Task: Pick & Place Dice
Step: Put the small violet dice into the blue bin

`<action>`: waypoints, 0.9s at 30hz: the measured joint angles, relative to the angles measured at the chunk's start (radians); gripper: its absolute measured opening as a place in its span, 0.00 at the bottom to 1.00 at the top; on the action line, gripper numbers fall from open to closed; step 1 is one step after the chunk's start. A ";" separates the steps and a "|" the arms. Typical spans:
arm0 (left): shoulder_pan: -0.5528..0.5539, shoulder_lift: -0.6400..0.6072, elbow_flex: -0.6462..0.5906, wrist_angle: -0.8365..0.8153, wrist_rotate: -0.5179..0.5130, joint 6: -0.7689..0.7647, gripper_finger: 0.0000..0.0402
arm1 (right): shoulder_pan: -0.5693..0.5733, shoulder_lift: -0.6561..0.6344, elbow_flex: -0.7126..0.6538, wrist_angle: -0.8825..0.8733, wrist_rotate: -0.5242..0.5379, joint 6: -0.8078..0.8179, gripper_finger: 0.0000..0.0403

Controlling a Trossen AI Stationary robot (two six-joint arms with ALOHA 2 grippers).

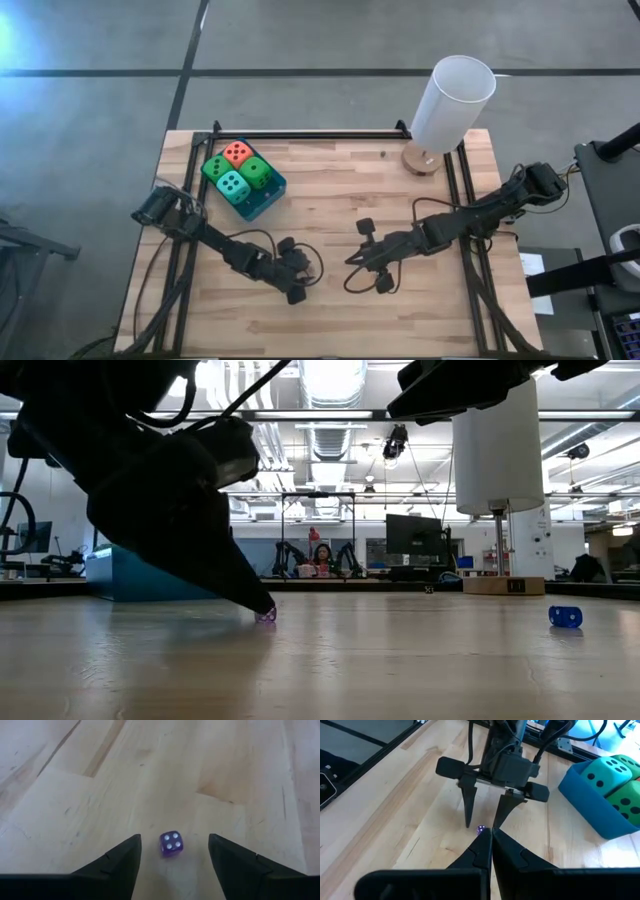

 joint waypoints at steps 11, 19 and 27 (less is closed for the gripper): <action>0.001 0.030 -0.001 0.015 -0.040 0.003 0.56 | 0.000 0.000 0.000 0.000 0.000 0.000 0.02; 0.000 0.076 0.029 0.018 -0.054 0.022 0.46 | 0.000 0.000 0.000 -0.001 0.000 0.000 0.02; 0.000 0.075 0.036 0.002 -0.025 0.030 0.23 | 0.000 0.000 0.000 -0.002 0.000 0.000 0.02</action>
